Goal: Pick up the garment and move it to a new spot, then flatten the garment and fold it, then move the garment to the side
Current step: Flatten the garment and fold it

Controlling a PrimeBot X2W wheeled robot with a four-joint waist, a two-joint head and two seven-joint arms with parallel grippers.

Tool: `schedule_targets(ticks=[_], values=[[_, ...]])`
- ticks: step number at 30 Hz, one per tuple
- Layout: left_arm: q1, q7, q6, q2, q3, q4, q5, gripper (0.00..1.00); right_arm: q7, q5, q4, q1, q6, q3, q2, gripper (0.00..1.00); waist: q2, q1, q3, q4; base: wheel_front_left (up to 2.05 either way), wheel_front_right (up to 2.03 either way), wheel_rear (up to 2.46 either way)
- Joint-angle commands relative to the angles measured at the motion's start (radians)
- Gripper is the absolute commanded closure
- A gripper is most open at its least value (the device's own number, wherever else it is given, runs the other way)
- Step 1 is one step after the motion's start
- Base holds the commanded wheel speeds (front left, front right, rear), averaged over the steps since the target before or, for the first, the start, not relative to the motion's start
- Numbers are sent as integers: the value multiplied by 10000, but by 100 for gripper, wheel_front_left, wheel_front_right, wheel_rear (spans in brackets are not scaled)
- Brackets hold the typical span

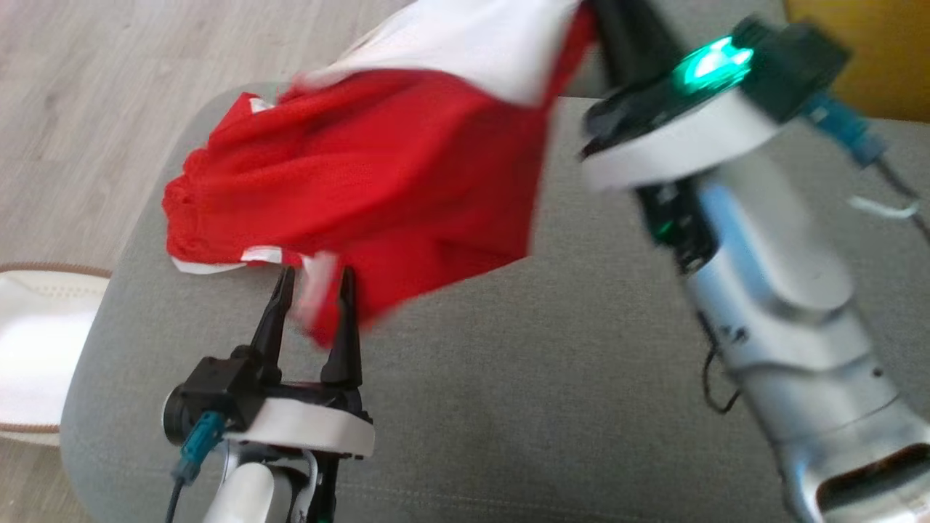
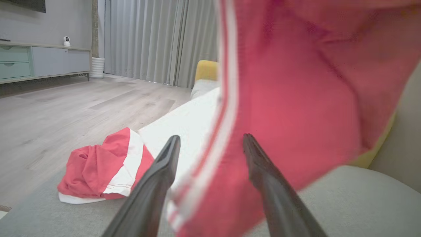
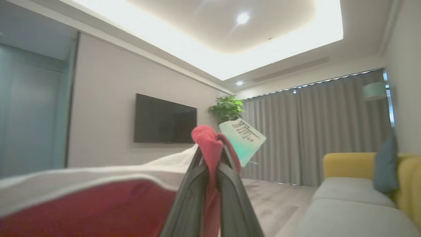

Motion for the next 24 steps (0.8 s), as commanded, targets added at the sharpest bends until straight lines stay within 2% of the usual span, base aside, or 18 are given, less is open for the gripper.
schedule_targets(ticks=[1, 4, 9, 13, 16, 19, 21, 22, 24], values=[[-367, -51, 33, 13, 342, -434, -1, 0, 27, -191, -98, -243, 75, -189, 157, 100, 0, 0, -5, -62, 0, 0, 0], [-361, -51, 63, 13, 356, -518, -24, 0, 376, -533, 277, -149, 75, -1058, -156, 100, 0, 0, 53, -179, 0, 0, 0], [-401, -51, 55, 13, 345, -561, -13, 0, 1368, -596, 540, 691, 75, -2034, -1643, 100, 0, 0, 245, -458, 0, 0, 0], [-530, -51, -55, 13, 294, -536, 66, 0, 2478, -581, 1561, 1378, 75, -2633, -2633, 100, 0, 0, 454, -725, 0, 0, 0], [-667, -51, -102, 13, 240, -504, 122, 0, 2878, -1045, 2518, 1610, 75, -2931, -3053, 100, 0, 0, 610, -871, 0, 0, 0], [-783, -51, -111, 13, 202, -489, 142, 0, 2988, -1949, 3524, 1564, 75, -3629, -3188, 100, 0, 0, 745, -962, 0, 0, 0], [-856, -51, -117, 12, 177, -491, 157, 0, 3180, -2675, 4195, 1502, 75, -4348, -3144, 9, 0, 0, 836, -981, 0, 0, 0], [-888, -51, -122, 12, 171, -486, 164, 0, 3297, -2994, 4474, 1458, 75, -4723, -3064, 0, 0, 0, 870, -985, 0, 0, 0], [-937, -51, -132, 12, 177, -465, 170, 0, 3399, -3749, 4832, 1381, 75, -5579, -2915, 0, 0, 0, 918, -1002, 0, 0, 0]])
